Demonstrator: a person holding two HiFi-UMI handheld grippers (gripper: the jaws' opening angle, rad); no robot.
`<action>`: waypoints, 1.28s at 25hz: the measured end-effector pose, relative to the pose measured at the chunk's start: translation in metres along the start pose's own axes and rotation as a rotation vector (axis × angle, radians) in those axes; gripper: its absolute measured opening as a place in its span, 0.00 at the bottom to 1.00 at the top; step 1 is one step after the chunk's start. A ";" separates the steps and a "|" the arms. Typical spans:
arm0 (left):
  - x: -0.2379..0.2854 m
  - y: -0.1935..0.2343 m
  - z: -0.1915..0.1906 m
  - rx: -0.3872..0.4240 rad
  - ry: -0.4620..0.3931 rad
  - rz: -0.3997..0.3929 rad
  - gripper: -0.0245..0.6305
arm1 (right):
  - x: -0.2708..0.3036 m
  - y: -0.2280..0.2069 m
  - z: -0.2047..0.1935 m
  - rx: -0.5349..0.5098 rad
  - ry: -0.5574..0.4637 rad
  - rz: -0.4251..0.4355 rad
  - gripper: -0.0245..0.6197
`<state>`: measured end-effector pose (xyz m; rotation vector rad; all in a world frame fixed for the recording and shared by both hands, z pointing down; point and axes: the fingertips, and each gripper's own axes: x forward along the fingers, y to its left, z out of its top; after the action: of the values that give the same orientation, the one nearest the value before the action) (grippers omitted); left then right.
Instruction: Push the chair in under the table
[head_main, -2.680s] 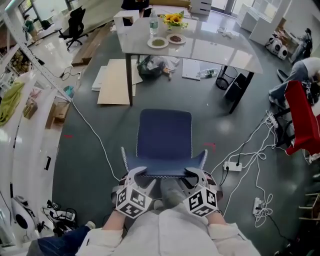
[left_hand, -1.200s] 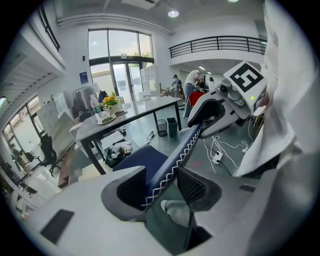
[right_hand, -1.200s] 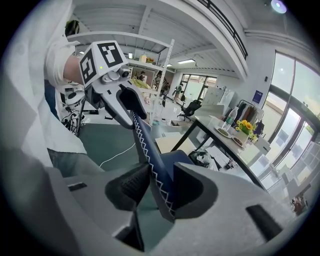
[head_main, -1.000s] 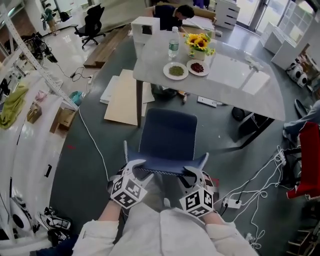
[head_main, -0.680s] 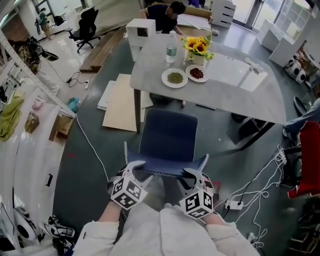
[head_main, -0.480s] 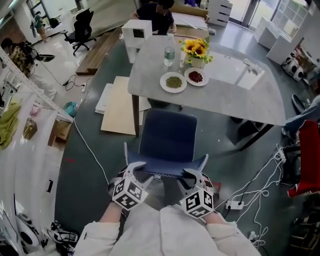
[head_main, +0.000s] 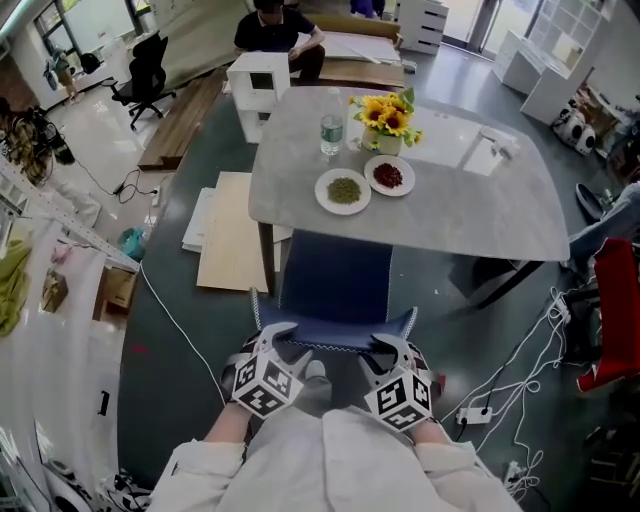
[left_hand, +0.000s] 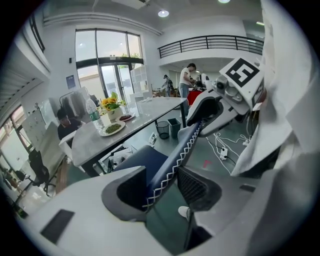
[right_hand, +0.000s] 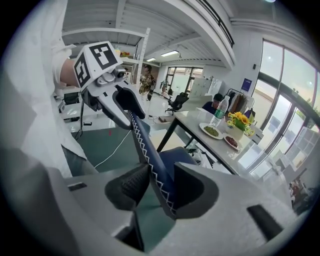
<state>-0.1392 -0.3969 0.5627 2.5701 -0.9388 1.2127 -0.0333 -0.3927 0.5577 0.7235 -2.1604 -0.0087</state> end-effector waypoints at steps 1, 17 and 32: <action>0.003 0.007 0.002 0.007 -0.004 -0.002 0.34 | 0.005 -0.005 0.003 0.004 0.001 -0.005 0.25; 0.039 0.087 0.029 0.094 -0.038 -0.041 0.33 | 0.055 -0.072 0.032 0.076 0.028 -0.090 0.25; 0.057 0.114 0.046 0.129 -0.060 -0.036 0.33 | 0.070 -0.104 0.038 0.074 0.022 -0.127 0.26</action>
<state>-0.1507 -0.5319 0.5598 2.7249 -0.8483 1.2308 -0.0435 -0.5236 0.5575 0.8986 -2.0993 0.0128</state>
